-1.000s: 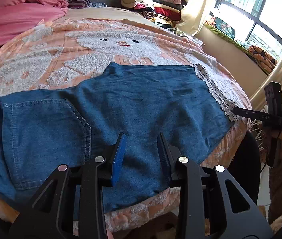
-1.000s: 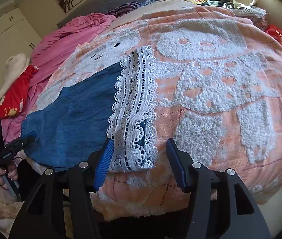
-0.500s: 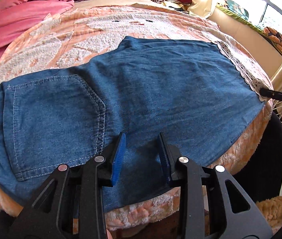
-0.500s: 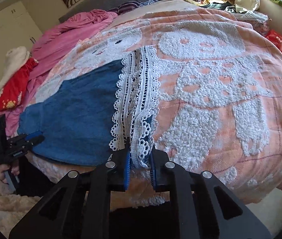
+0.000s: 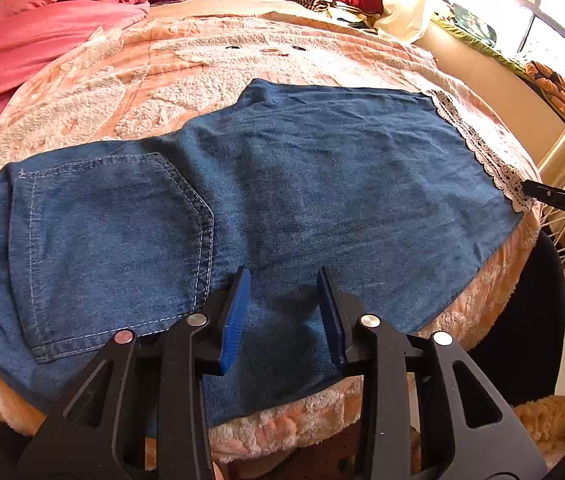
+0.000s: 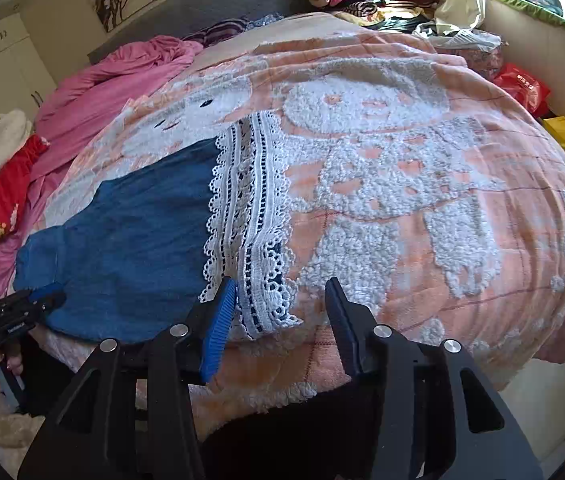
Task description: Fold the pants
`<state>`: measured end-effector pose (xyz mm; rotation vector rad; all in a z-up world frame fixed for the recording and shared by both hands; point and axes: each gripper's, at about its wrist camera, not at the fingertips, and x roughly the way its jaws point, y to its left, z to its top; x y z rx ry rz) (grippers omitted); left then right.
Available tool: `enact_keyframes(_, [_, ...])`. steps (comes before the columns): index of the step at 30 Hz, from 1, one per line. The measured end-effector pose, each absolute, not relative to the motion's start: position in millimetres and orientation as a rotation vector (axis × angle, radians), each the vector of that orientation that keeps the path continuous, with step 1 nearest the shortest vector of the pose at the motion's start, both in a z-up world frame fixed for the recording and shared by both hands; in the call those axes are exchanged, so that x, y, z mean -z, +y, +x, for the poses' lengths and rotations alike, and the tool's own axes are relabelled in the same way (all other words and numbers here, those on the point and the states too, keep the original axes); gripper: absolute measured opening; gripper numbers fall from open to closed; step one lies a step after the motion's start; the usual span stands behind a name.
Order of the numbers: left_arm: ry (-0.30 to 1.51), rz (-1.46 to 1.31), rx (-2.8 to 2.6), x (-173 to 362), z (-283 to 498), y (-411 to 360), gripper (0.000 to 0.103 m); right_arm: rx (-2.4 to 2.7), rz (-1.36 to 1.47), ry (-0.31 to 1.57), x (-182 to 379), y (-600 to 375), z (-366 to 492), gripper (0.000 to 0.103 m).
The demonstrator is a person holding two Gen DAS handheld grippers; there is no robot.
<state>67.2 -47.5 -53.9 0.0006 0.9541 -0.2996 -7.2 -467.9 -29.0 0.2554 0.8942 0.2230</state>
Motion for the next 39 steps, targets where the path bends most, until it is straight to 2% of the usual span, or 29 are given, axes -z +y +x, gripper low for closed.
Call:
enact_keyframes(1, [0.946,-0.008,0.298,50.5,65.8,-46.1,0.033,-0.218,0.267,0.881,25.4,-470.9,-10.5,0.046])
enact_keyframes(3, [0.924,-0.031,0.304,41.6,63.1,-43.4,0.034,-0.201,0.288,0.861,18.9,-474.9,-16.9,0.056])
enact_keyframes(16, [0.825,-0.006,0.413,-12.5,85.3,-69.4,0.047,-0.219,0.358,0.786,-2.0,-458.3,-45.9,0.056])
enact_keyframes(20, [0.814,0.048,0.459,-20.9,104.0,-92.8,0.051,-0.224,0.349,0.793,1.3,-448.5,-47.8,0.063])
enact_keyframes(24, [0.801,0.103,0.516,-29.4,121.6,-117.9,0.053,-0.223,0.356,0.793,3.3,-449.7,-48.1,0.064])
enact_keyframes(34, [0.806,0.238,0.624,-29.5,167.7,-177.9,0.06,-0.23,0.374,0.796,8.7,-452.3,-41.3,0.064])
enact_keyframes(39, [0.821,0.286,0.658,-24.1,197.3,-201.3,0.06,-0.247,0.381,0.803,12.9,-452.2,-32.3,0.064])
